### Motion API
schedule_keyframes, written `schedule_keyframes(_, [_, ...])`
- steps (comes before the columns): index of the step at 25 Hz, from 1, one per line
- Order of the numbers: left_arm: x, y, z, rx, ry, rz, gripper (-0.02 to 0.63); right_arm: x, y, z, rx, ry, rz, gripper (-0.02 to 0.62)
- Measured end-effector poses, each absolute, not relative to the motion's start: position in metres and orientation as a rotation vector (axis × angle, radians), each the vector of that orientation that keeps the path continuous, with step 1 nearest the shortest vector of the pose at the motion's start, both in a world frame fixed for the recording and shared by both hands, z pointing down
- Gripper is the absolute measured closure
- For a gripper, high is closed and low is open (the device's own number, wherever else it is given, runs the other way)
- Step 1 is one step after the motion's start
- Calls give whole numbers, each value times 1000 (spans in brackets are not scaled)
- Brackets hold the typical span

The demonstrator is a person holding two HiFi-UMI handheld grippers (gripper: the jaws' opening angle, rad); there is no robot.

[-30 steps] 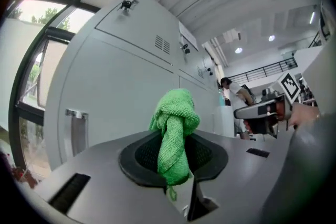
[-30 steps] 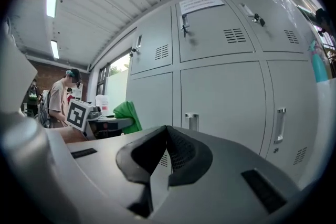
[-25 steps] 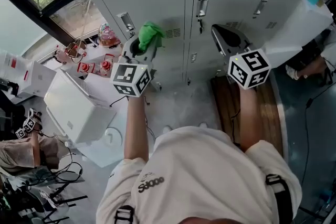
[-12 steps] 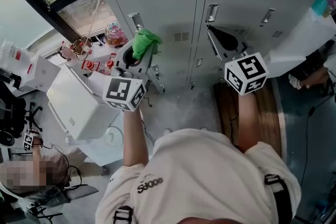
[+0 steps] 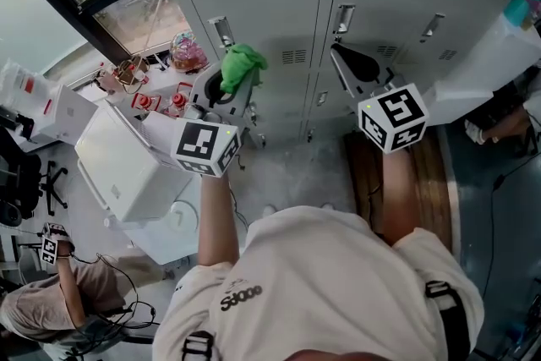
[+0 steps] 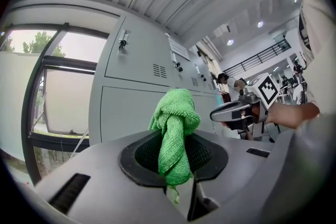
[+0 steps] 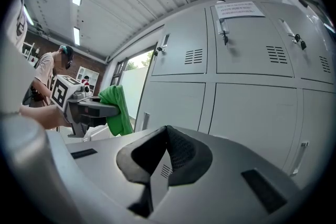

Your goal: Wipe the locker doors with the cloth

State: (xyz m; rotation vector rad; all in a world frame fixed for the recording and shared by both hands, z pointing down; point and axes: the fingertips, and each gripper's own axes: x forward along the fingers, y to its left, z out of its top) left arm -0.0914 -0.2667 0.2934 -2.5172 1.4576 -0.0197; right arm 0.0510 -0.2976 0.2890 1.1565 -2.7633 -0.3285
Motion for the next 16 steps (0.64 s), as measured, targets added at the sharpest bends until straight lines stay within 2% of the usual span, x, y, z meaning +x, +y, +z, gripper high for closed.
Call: schedule_keyframes(16, [-96, -269, 307, -2559, 1511, -16, 518, 53, -297, 298, 1154, -2767, -294, 586])
